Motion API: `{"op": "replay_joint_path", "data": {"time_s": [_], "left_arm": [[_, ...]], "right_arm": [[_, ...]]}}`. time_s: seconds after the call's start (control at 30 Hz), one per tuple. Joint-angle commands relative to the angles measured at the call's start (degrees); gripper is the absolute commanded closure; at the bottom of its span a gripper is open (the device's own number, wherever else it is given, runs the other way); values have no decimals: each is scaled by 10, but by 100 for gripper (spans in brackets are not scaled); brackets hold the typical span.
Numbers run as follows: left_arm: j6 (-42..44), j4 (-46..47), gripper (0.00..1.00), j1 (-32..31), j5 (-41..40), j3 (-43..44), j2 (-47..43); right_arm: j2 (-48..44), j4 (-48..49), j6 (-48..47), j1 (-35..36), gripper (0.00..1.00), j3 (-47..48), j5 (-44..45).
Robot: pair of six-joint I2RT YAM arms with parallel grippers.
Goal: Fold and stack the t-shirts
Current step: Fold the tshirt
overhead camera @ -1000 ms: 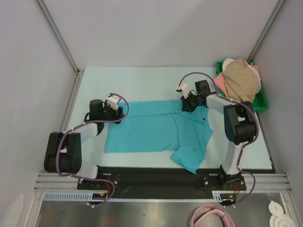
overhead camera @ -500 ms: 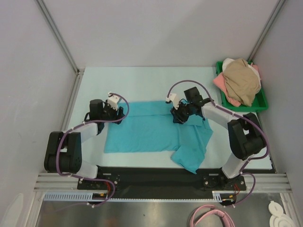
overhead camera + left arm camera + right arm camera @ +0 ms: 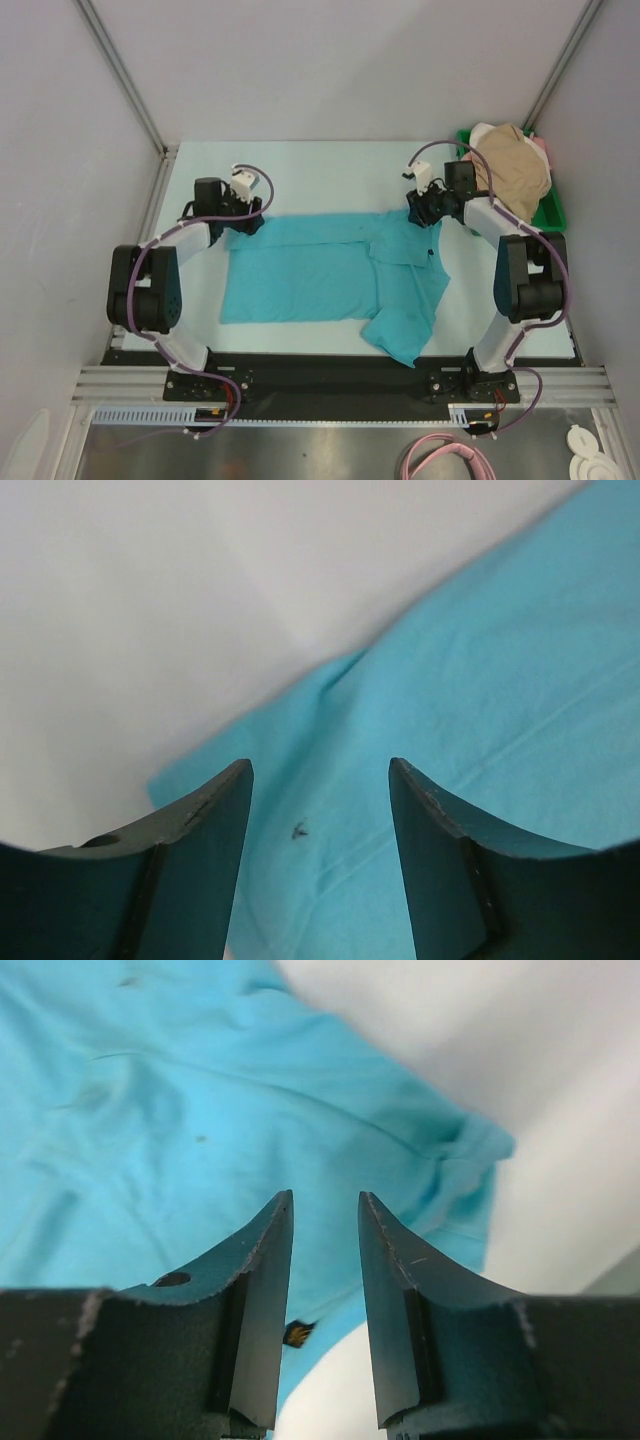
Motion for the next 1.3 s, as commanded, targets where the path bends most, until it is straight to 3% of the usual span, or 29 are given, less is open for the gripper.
{"op": "replay_joint_path", "data": {"time_s": [0.0,0.33,0.8,0.93,1.13,1.27], "left_arm": [[-7,-60,38,-2,-31,44,33],[-10,-66,38,-2,-43,59,62],[-18,-73,38,-1,-54,72,81],[-20,-76,38,-1,-57,76,84],[-23,-77,38,4,-56,78,84],[-24,-76,39,5,-56,77,84]], "right_arm": [[28,45,14,-15,63,27,25],[110,95,34,-34,63,79,75],[128,96,47,-45,64,89,104],[140,86,48,-47,77,96,101],[153,54,53,-56,78,115,82],[151,46,59,-62,95,117,71]]}}
